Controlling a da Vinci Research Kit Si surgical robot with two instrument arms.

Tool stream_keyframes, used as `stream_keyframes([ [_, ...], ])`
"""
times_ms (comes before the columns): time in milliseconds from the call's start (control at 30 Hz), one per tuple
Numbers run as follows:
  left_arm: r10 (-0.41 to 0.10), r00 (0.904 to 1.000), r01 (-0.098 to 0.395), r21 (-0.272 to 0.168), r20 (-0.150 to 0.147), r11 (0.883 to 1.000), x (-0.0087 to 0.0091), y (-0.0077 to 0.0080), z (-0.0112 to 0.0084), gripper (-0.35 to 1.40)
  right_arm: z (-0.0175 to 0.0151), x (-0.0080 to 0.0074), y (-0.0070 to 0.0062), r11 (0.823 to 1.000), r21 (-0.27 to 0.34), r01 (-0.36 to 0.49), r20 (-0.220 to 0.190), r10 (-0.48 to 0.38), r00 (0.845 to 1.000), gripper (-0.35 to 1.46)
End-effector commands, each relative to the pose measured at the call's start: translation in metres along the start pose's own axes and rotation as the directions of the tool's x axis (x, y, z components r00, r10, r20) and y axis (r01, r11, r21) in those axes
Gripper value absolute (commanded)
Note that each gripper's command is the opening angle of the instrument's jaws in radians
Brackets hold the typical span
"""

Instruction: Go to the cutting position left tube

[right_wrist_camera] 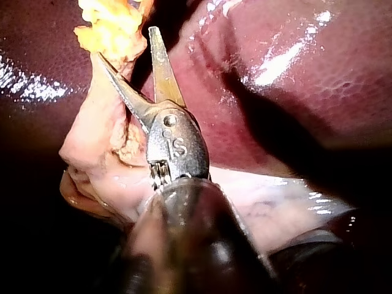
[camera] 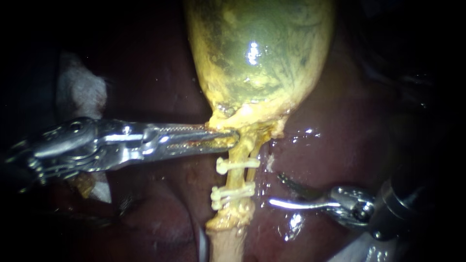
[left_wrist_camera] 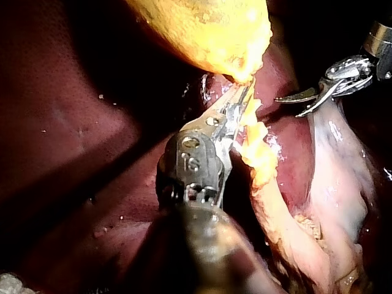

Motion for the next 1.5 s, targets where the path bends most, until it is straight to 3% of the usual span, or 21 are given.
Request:
stream_keyframes([
  [33,0.000,1.0000,0.000,0.000,0.000,1.000,0.0000,0.0000,0.0000,-0.35,0.0004,-0.0001,0.0000,1.000,0.003,0.002,0.002,-0.002,1.000,0.73],
  [267,0.001,1.0000,-0.001,0.003,-0.001,1.000,0.0000,-0.0002,0.0000,-0.35,0.0032,-0.0005,-0.0001,1.000,0.020,0.016,0.012,-0.016,1.000,0.69],
  [667,0.002,1.0000,-0.002,0.004,-0.001,1.000,-0.0002,-0.0002,0.0001,-0.35,0.0042,0.0001,0.0006,1.000,0.016,0.015,0.006,-0.015,1.000,0.69],
  [1167,0.002,1.0000,-0.002,0.008,-0.002,1.000,-0.0003,0.0001,0.0003,-0.35,0.0058,-0.0008,0.0029,1.000,0.007,0.026,0.004,-0.026,1.000,0.71],
  [1500,0.002,1.0000,-0.002,0.009,-0.002,1.000,-0.0003,0.0001,0.0003,-0.35,0.0075,0.0002,0.0034,1.000,0.009,0.023,0.001,-0.023,1.000,0.83],
])
